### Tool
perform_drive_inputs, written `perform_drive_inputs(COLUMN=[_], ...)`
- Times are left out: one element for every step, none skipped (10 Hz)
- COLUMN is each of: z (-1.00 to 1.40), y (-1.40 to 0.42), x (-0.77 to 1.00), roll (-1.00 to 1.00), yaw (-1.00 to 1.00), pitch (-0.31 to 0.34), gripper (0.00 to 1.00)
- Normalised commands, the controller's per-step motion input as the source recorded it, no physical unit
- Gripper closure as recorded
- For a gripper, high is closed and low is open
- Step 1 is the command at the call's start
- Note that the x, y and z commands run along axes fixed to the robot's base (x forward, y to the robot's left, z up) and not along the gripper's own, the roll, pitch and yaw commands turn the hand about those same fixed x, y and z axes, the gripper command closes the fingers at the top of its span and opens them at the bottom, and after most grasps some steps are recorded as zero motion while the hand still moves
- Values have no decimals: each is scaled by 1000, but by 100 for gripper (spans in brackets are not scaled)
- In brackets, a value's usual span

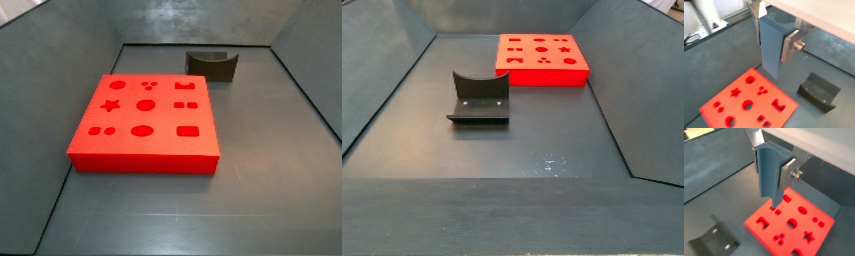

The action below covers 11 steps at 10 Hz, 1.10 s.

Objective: Pick up the arch object. Move up. Rotate the arch object. Move to above the board. Insert the arch object.
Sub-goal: Move to above the board, then insert the arch object.

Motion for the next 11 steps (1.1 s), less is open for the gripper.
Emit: perform_drive_inputs(z=[137,141,138,106,78,0,-834,-986,-874,-811,-826], y=[-1000,-1000,-829,-535,-288,63,214,489,486,551,457], x=[-217,-209,-159,-87,-27,0,389,526,451,451,489], roll=[73,51,31,19,12,0,0,-44,0,-84,-54], yaw=[-9,-5,5,6,4,0,26,0,0,17,0], pitch=[14,15,25,40,56,0,26,71,74,76,113], gripper=[100,100,100,100,100,100,100,100,100,100,100])
